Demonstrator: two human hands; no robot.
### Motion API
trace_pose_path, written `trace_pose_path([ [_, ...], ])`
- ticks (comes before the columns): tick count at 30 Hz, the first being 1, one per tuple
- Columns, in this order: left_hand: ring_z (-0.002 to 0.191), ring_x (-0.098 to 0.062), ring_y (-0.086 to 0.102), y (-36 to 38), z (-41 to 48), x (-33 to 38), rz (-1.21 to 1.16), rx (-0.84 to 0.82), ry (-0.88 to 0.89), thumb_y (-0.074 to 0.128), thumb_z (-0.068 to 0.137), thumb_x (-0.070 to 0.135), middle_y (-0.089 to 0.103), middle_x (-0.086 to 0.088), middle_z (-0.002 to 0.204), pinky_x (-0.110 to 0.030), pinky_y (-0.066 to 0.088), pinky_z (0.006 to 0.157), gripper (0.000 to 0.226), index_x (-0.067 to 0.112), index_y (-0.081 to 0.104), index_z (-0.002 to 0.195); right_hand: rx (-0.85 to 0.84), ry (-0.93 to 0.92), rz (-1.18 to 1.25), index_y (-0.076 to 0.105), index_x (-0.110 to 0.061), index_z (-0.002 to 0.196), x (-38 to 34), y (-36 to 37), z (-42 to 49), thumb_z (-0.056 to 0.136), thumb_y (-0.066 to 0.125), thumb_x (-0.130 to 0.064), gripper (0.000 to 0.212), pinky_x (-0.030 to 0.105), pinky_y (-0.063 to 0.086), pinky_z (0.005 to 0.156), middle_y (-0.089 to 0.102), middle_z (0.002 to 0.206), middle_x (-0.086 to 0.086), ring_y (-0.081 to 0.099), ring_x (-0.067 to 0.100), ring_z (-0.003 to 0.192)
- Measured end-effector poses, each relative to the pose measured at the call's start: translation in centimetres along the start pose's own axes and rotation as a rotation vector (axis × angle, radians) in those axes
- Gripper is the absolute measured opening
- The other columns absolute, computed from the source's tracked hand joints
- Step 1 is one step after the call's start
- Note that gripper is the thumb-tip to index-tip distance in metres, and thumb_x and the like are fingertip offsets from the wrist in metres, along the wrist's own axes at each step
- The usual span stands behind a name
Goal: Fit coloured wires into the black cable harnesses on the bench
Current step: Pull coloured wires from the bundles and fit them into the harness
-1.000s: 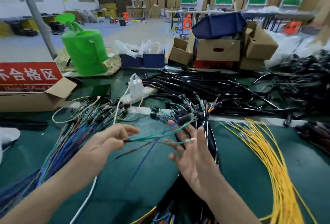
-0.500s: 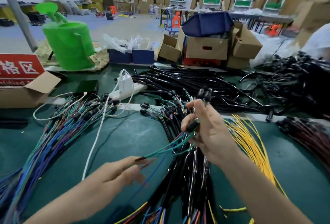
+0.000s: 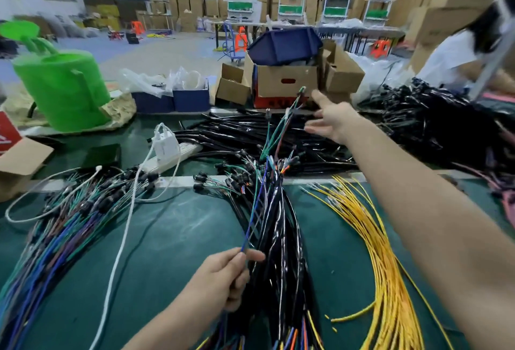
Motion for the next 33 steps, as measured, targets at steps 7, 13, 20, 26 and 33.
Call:
trace_pose_path([
  [7, 0.038, -0.003, 0.022, 0.1, 3.7, -0.9, -0.19, 0.073, 0.085, 0.034, 0.099, 0.0, 0.04, 0.002, 0.051, -0.012, 0.022, 0.034, 0.026, 0.005, 0.057, 0.112, -0.034, 0.088, -1.039, 0.067, -0.002, 0.073, 10.2, -6.2, -3.0, 0.078, 0.069, -0.011, 0.011, 0.033, 0.053, 0.059, 0.065, 0.064, 0.014, 0.058, 0.024, 0.054],
  [13, 0.04, -0.005, 0.028, -0.5, 4.0, -1.8, -0.32, 0.02, 0.06, 0.036, 0.097, -0.002, 0.042, -0.002, 0.054, -0.016, 0.026, 0.032, 0.028, -0.002, 0.058, 0.114, -0.115, 0.064, -1.165, 0.056, -0.011, 0.073, 12.1, -7.4, -5.8, 0.074, 0.072, -0.005, 0.017, 0.03, 0.055, 0.056, 0.062, 0.066, 0.005, 0.062, 0.02, 0.052],
  [20, 0.039, -0.005, 0.028, -0.6, 4.2, -2.0, -0.351, -0.01, 0.038, 0.041, 0.094, 0.001, 0.043, -0.002, 0.055, -0.016, 0.029, 0.032, 0.028, -0.002, 0.059, 0.115, -0.084, 0.013, -1.456, 0.063, -0.017, 0.075, 13.4, -7.9, -6.7, 0.08, 0.071, -0.017, 0.01, 0.033, 0.053, 0.074, 0.066, 0.087, 0.006, 0.063, 0.025, 0.085],
  [26, 0.038, -0.006, 0.029, -0.6, 4.1, -1.8, -0.365, -0.029, 0.04, 0.049, 0.086, 0.011, 0.044, -0.005, 0.054, -0.017, 0.032, 0.033, 0.032, -0.003, 0.061, 0.111, -0.094, 0.007, -1.289, 0.057, -0.006, 0.065, 11.9, -7.4, -6.4, 0.082, 0.061, -0.016, 0.02, 0.029, 0.042, 0.059, 0.058, 0.067, 0.008, 0.054, 0.022, 0.066],
  [33, 0.045, -0.012, 0.054, -0.1, 3.8, -1.5, -0.335, -0.06, 0.045, 0.042, 0.094, 0.012, 0.069, -0.02, 0.074, -0.026, 0.053, 0.049, 0.021, -0.003, 0.055, 0.094, -0.145, -0.213, -0.332, 0.048, -0.011, 0.077, -1.2, -3.5, -8.5, 0.096, 0.038, -0.01, 0.021, 0.015, 0.033, 0.035, 0.062, 0.066, 0.008, 0.055, 0.011, 0.047],
])
Point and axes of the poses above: each hand's wrist, its own z-axis towards the middle knuckle, its own y-axis out of the palm, x = y × z, the point moved 6 cm from there along z, towards the middle knuckle
